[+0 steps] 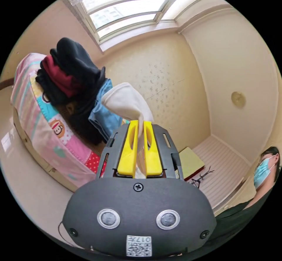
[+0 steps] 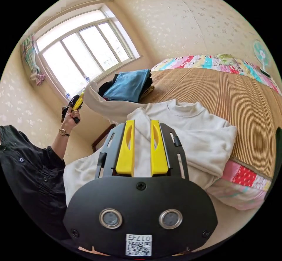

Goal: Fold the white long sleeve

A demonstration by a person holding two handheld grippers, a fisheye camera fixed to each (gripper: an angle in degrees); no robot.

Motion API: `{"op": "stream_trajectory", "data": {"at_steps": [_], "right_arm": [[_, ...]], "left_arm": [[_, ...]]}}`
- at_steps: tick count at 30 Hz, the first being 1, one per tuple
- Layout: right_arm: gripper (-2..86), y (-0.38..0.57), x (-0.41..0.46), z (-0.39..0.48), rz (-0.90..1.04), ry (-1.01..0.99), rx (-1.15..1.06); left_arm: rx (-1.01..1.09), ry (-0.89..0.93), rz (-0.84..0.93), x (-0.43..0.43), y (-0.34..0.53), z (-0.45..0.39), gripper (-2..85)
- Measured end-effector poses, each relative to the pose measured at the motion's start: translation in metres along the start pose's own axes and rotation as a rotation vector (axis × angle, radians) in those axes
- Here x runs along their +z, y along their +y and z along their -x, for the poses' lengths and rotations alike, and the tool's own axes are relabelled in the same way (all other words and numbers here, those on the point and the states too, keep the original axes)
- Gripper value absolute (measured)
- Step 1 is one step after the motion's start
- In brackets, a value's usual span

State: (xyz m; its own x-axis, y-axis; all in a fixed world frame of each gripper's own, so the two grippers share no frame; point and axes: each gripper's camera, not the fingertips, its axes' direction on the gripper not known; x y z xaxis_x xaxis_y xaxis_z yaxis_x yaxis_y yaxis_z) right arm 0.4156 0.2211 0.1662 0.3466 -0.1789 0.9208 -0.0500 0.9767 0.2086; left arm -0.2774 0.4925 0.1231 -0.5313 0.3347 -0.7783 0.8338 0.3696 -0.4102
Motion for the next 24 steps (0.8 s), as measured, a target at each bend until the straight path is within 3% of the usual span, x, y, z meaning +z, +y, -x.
{"op": "stream_trajectory", "data": {"at_steps": [5,8,11,15,20,22,24], "right_arm": [[11.6,-0.085,0.117,-0.014,0.408,-0.040,-0.030],[9.0,-0.101,0.166,-0.026,0.512,-0.164,-0.002],[5.1,-0.115,0.175,-0.019,0.545,-0.118,-0.049],[4.0,-0.137,0.134,-0.013,0.388,-0.113,-0.012],[3.7,-0.139,0.043,0.051,-0.134,0.180,-0.099],[3.8,-0.132,0.054,0.075,-0.170,0.184,-0.185],[4.2,-0.124,0.087,0.083,-0.078,0.142,-0.207]], "left_arm": [[-0.177,0.020,-0.030,-0.017,0.000,0.057,3.9],[-0.216,0.018,-0.027,-0.011,-0.001,0.068,3.9],[-0.200,-0.001,0.002,-0.003,-0.012,0.065,3.8],[-0.187,0.011,0.016,0.003,-0.023,0.058,3.8],[-0.162,0.011,-0.003,0.008,-0.016,0.047,3.9],[-0.146,-0.001,-0.009,0.012,-0.010,0.043,3.9],[-0.143,-0.016,-0.010,0.018,-0.003,0.039,3.9]]}}
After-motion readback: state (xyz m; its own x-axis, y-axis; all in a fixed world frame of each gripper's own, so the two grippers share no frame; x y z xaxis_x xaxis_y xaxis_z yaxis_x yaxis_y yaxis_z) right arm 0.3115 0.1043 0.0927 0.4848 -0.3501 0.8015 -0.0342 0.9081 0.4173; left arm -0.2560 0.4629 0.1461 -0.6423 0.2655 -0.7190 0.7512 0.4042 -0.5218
